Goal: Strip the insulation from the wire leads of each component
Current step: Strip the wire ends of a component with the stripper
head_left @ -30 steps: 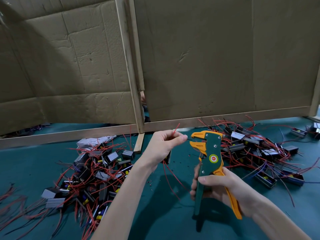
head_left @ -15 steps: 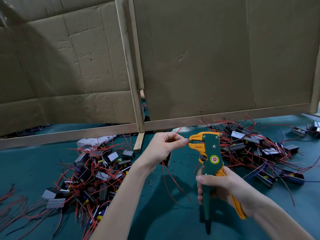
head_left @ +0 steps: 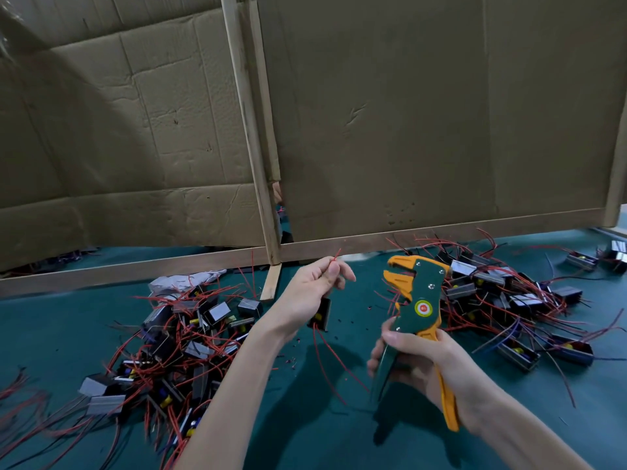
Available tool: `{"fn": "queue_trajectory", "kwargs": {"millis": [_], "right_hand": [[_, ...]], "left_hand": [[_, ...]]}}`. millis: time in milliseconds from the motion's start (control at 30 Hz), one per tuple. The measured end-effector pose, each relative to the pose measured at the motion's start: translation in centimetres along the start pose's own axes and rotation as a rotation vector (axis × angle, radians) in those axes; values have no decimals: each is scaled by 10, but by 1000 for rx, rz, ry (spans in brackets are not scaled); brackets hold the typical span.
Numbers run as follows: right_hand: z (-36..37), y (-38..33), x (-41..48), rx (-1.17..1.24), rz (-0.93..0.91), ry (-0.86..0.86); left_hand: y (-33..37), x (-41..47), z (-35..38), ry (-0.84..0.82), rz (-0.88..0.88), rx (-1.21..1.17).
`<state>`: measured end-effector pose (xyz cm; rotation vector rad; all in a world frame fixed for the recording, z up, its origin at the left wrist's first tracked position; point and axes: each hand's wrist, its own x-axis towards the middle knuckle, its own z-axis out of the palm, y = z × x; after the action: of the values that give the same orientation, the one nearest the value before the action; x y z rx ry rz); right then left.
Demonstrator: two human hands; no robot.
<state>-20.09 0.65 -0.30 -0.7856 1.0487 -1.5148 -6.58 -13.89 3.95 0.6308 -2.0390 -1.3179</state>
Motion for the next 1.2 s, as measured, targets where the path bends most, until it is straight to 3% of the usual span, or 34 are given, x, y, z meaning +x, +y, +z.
{"fn": "queue_trajectory", "kwargs": {"millis": [200, 300, 467, 667, 1033, 1200], "right_hand": [[-8, -3, 1, -35, -17, -34], [-8, -3, 1, -60, 10, -60], [-9, -3, 1, -81, 39, -80], [-11, -4, 1, -79, 45, -142], [-12, -5, -1, -84, 49, -227], [-9, -8, -4, -159, 90, -183]], "left_hand": [[5, -2, -9, -72, -45, 230], [3, 1, -5, 4, -7, 315], [6, 0, -4, 127, 112, 89], [11, 0, 3, 143, 65, -90], [14, -1, 12, 45, 5, -117], [14, -2, 3, -12, -15, -71]]}}
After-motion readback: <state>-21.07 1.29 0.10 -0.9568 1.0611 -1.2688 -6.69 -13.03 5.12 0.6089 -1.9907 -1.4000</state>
